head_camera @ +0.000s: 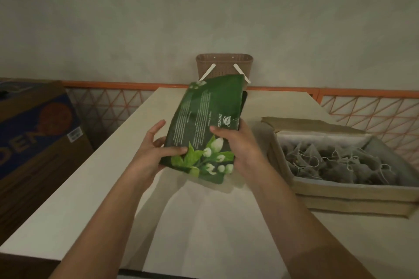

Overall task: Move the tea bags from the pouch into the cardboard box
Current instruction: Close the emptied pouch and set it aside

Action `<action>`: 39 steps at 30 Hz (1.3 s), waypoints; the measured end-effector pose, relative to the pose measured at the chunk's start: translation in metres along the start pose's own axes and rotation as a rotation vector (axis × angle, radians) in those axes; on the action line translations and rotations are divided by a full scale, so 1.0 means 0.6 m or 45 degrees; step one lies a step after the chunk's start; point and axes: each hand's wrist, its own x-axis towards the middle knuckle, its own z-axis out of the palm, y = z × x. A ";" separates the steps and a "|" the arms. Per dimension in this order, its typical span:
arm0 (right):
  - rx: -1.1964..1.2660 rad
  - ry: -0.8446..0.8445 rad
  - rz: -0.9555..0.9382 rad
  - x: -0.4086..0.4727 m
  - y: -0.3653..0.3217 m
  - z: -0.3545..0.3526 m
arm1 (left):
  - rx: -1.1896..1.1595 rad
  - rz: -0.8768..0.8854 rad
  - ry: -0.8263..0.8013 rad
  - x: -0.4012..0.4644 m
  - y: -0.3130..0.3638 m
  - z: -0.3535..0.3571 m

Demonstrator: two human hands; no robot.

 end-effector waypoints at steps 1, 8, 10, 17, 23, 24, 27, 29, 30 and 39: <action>-0.051 -0.055 0.032 0.004 -0.004 -0.006 | 0.055 -0.065 -0.092 -0.001 0.006 -0.002; -0.327 -0.319 0.172 -0.002 -0.017 -0.002 | -0.041 -0.055 -0.029 0.029 0.052 0.014; -0.329 -0.352 0.205 -0.002 -0.015 0.000 | -0.043 -0.020 0.031 0.039 0.051 0.013; -0.190 -0.128 0.201 0.024 0.011 0.007 | -0.183 0.044 0.087 0.089 0.040 0.026; -0.587 0.173 -0.270 0.050 0.014 0.013 | -0.278 -0.015 0.092 0.116 0.068 0.051; -0.655 0.210 -0.288 0.055 0.001 0.017 | -0.259 -0.013 0.109 0.115 0.076 0.057; -0.910 0.274 -0.229 0.071 -0.045 0.016 | -0.064 0.020 0.179 0.108 0.100 0.071; -0.956 0.223 -0.182 0.077 -0.082 0.015 | 0.066 0.028 0.198 0.099 0.125 0.075; -0.935 0.185 -0.169 0.078 -0.103 0.018 | 0.114 0.034 0.198 0.095 0.141 0.078; -0.893 0.281 -0.263 0.069 -0.251 0.052 | 0.160 -0.118 -0.038 0.047 0.268 0.110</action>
